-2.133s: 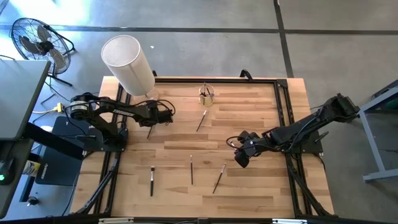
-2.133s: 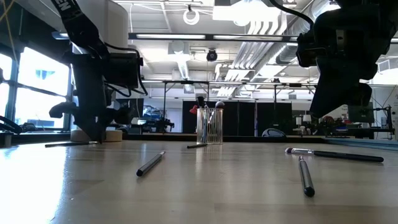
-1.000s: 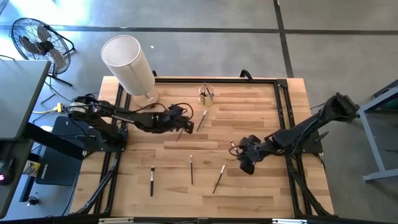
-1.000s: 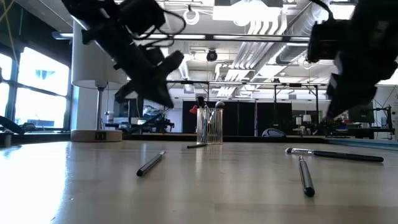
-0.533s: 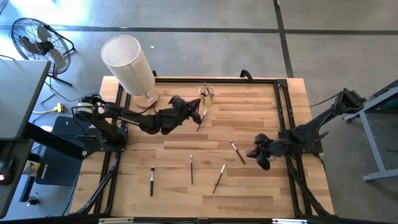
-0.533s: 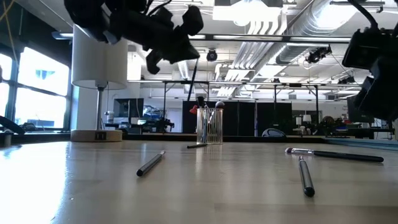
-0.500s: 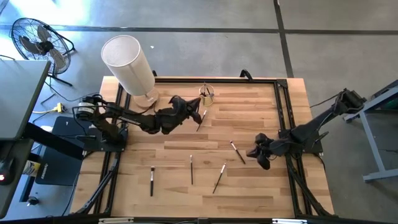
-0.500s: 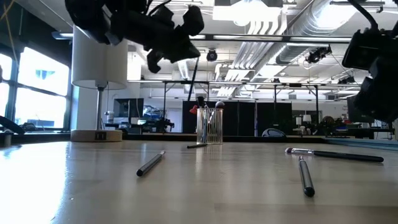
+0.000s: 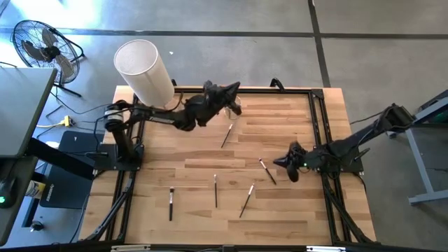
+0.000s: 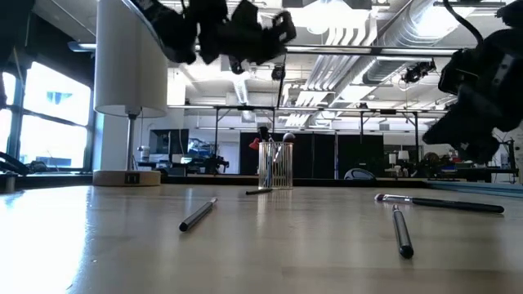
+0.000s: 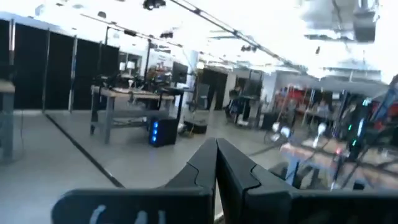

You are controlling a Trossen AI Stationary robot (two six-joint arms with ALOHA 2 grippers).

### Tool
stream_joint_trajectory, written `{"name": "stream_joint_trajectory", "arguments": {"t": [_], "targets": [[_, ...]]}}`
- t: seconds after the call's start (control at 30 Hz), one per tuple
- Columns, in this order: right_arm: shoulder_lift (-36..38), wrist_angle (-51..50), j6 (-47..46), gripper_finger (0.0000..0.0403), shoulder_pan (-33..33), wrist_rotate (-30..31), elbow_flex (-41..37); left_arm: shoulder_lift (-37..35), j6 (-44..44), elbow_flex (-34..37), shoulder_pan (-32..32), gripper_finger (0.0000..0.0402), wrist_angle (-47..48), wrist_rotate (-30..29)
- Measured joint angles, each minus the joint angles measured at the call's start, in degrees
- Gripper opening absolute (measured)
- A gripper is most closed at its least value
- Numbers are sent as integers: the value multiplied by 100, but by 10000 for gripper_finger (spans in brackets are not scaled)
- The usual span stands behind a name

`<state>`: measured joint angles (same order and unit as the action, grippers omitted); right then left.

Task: Sort items
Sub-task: Put the angle shadow brush into the glass

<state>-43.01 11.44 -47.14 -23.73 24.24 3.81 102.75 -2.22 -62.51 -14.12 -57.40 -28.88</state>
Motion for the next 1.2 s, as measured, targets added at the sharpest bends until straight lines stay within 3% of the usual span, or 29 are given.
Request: {"name": "stream_joint_trajectory", "arguments": {"t": [0.27, 0.5, 0.6, 0.97, 1.2], "targets": [[1, 65, 92, 2, 647, -66, 0, 432, -386, -193, -757, 0, 8, 876], [-8, 40, 74, 6, 1010, -256, 0, 841, -701, -244, -913, 0, -157, 1363], [-8, 40, 21, 3, 1114, -342, 0, 1081, -713, -340, -906, 0, -330, 1352], [-8, 27, -168, 3, 1169, -355, 0, 1121, -856, -296, -864, 4, 659, 1260], [-8, 26, -190, 4, 1186, -400, 0, 1111, -856, -305, -864, 42, 1125, 1330]]}}
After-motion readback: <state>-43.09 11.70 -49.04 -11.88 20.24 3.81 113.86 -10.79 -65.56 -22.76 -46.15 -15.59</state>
